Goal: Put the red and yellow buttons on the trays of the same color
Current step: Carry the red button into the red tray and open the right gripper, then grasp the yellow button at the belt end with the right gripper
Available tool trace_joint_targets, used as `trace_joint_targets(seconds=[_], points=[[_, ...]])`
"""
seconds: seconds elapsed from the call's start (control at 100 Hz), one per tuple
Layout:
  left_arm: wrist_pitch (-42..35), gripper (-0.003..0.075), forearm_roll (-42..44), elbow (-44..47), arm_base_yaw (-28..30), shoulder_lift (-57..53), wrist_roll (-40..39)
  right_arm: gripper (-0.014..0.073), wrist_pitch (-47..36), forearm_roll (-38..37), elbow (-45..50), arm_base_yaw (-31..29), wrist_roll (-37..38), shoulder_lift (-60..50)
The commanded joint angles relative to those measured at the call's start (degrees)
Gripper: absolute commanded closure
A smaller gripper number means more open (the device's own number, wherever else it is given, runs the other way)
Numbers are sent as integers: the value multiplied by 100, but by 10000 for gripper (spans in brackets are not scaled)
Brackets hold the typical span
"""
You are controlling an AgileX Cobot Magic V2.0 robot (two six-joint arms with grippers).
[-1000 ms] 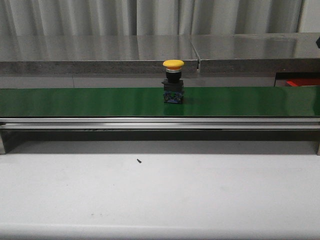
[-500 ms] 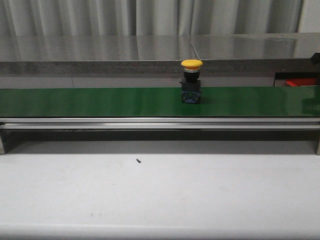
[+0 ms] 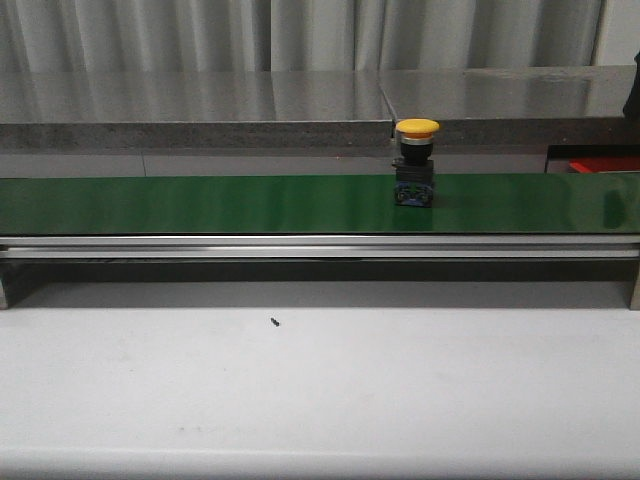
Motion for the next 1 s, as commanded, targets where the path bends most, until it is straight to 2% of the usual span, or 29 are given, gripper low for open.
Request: trace_joint_targets(seconds=[0.0,0.27,0.37,0.62,0.99], points=[[-255,739,-163,-150,-45,5,-28,-38,204,64,-204,-10,-10,-772],[-255,739,-163,-150,-45,5,-28,-7,1286,420,-148,-5,85,-1564],[-255,739,-163,-150,-45,5,-28,-7,1457,446,246,16,100,-2038],[-255,739,-163,-150,-45,5,-28,-7,1097,420,2225,20,6,-3528],[-255,739,-163,-150,-45,5,-28,-7,-396,447,5680,163,-340,-5602]])
